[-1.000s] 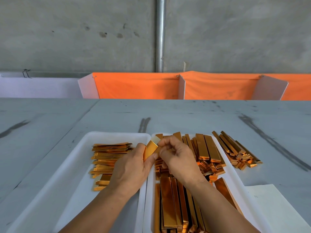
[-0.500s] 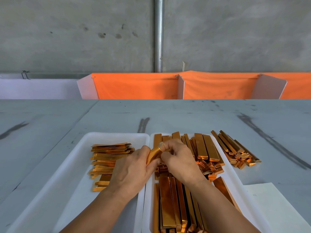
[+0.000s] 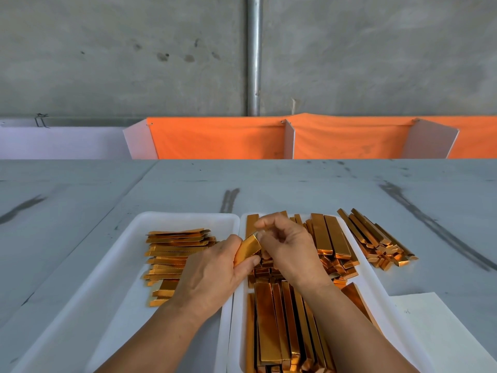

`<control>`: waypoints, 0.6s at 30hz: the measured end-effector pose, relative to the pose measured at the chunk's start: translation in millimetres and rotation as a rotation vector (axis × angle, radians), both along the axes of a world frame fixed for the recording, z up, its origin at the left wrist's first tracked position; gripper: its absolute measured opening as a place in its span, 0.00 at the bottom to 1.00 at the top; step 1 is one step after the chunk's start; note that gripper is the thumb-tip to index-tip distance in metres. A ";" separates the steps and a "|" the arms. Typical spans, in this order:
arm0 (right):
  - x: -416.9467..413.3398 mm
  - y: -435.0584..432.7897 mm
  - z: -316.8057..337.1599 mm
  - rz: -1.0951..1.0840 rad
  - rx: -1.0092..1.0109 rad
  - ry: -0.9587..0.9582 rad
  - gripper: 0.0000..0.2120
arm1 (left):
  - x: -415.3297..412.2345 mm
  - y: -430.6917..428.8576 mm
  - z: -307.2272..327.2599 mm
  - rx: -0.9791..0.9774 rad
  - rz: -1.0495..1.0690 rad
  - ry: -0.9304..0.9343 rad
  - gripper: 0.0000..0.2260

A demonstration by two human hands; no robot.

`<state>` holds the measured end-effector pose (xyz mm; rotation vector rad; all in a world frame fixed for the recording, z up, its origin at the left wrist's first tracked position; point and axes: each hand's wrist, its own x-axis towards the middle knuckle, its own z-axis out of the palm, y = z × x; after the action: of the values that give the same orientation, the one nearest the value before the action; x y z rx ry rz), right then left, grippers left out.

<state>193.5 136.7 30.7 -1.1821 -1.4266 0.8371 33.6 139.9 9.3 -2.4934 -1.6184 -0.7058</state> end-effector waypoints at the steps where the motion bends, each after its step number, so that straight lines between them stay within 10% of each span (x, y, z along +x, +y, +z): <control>1: 0.5 0.5 0.2 -0.002 0.003 -0.004 0.10 | -0.1 0.0 0.2 -0.003 -0.004 -0.006 0.24; 18: 0.6 -3.5 1.1 0.021 -0.071 -0.063 0.08 | 0.0 -1.8 1.8 -0.042 0.011 -0.047 0.18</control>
<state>194.1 133.1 31.9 -1.2589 -1.4727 0.8779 33.6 138.1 11.1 -2.5126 -1.6784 -0.7429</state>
